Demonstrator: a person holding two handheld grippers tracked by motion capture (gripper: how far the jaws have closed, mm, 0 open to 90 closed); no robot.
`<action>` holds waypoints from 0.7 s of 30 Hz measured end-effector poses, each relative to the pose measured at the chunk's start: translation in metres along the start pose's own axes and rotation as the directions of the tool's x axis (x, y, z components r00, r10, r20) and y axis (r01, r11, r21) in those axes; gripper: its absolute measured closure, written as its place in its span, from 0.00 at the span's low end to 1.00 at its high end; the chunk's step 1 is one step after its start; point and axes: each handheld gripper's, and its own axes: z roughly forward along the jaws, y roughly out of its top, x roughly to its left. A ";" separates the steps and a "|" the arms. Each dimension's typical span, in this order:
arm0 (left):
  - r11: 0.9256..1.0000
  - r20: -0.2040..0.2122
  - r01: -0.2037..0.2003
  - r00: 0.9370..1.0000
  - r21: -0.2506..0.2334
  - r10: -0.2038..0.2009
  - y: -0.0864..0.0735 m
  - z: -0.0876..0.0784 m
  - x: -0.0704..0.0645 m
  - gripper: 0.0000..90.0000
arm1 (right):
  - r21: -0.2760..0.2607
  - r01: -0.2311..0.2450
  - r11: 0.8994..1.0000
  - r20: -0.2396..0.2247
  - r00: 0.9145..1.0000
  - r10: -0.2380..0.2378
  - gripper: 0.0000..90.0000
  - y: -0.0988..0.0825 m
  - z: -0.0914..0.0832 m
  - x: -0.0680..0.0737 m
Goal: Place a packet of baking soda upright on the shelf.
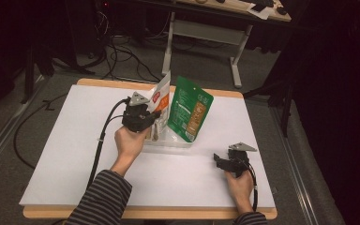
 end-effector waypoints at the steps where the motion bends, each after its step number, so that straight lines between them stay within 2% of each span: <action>1: 1.000 -0.014 0.001 1.000 -0.001 -0.002 -0.001 0.003 0.000 1.00 | 0.000 0.001 1.000 0.000 1.000 -0.001 0.33 0.000 0.000 0.000; 14: 1.000 -0.063 0.000 0.998 0.007 0.000 -0.001 0.007 0.004 1.00 | 0.000 0.002 1.000 0.001 1.000 -0.002 0.33 0.000 0.000 0.000; 18: 1.000 -0.063 -0.002 0.998 0.013 0.003 -0.003 0.012 0.003 1.00 | 0.000 0.002 1.000 0.001 1.000 -0.002 0.33 0.000 0.000 0.000; 21: 1.000 -0.061 0.001 0.998 0.001 -0.001 -0.003 0.015 0.002 1.00 | 0.000 0.002 1.000 0.001 1.000 -0.002 0.33 0.000 0.000 0.000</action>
